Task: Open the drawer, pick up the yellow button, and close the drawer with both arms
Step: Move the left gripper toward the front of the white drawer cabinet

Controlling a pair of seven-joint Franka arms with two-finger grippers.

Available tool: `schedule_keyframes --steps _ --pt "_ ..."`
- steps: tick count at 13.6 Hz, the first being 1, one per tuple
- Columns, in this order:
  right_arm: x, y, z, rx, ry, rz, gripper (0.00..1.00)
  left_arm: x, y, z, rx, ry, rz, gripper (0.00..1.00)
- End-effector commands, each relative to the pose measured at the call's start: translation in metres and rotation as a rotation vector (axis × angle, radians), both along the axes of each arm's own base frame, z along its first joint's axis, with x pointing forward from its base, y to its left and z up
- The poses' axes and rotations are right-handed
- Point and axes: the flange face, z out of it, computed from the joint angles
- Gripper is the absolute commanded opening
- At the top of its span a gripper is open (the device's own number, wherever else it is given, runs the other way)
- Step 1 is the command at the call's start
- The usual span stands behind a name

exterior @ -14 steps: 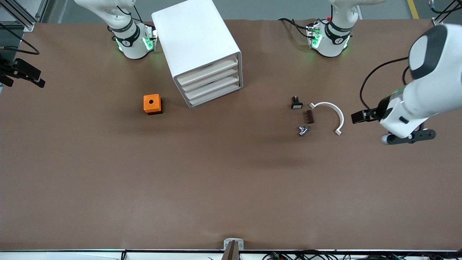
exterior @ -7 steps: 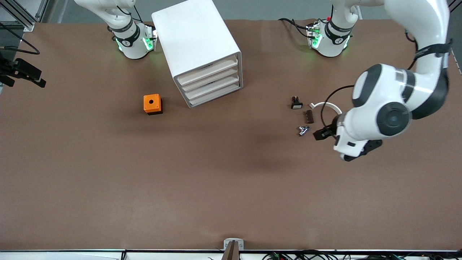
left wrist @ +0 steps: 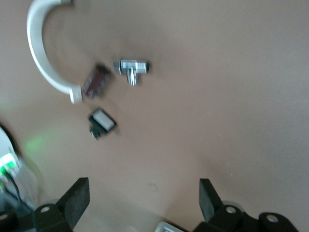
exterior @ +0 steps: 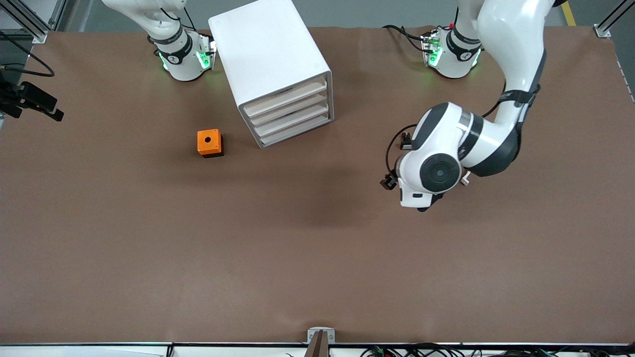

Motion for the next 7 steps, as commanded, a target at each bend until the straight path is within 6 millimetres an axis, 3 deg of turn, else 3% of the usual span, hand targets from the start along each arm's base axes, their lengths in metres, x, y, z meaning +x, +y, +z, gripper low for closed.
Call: schedule_keyframes --steps 1,4,7 --pt "-0.007 0.003 0.001 0.013 -0.005 -0.006 1.0 -0.013 -0.033 -0.017 0.048 0.066 0.179 1.0" --pt "-0.006 0.002 0.002 0.013 -0.013 0.023 1.0 -0.033 -0.061 -0.041 0.131 0.151 0.373 1.0" --pt "-0.006 0.0 0.0 0.013 -0.012 0.041 1.0 -0.056 -0.095 -0.043 0.156 0.259 0.529 1.0"
